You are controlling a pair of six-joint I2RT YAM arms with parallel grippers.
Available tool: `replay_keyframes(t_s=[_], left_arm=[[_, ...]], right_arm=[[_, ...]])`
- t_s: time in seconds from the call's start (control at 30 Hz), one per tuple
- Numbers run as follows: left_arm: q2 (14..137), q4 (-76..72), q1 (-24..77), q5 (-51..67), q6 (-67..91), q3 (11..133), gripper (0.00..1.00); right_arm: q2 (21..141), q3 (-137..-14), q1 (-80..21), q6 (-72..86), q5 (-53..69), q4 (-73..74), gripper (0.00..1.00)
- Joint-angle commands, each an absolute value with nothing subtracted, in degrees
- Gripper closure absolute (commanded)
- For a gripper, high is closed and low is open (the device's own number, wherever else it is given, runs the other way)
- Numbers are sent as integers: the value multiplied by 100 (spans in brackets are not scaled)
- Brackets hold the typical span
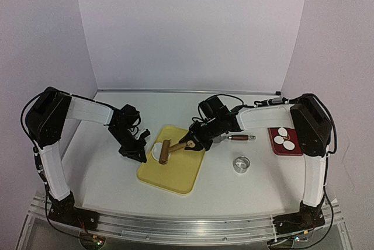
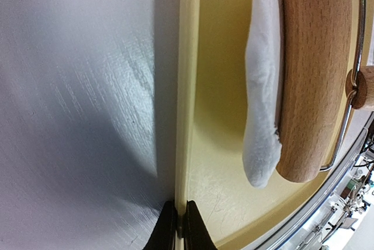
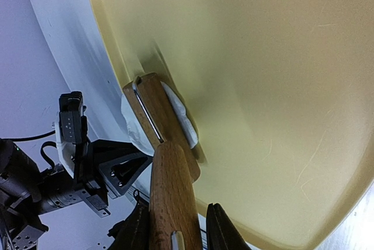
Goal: Roll out the dumpling wrappers from the dough
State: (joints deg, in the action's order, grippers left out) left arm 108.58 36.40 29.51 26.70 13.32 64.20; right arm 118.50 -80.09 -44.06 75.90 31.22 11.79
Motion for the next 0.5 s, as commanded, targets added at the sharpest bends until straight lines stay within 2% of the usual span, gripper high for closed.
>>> replay_keyframes(t_s=[0.0, 0.47], left_arm=[[10805, 3657, 2750, 1878, 1336, 6250, 100], [10792, 3659, 2733, 1852, 1336, 6253, 100]], right_arm=[[12692, -7110, -4294, 7563, 1623, 4341, 100], [12677, -7030, -4213, 7480, 1591, 4409, 100]])
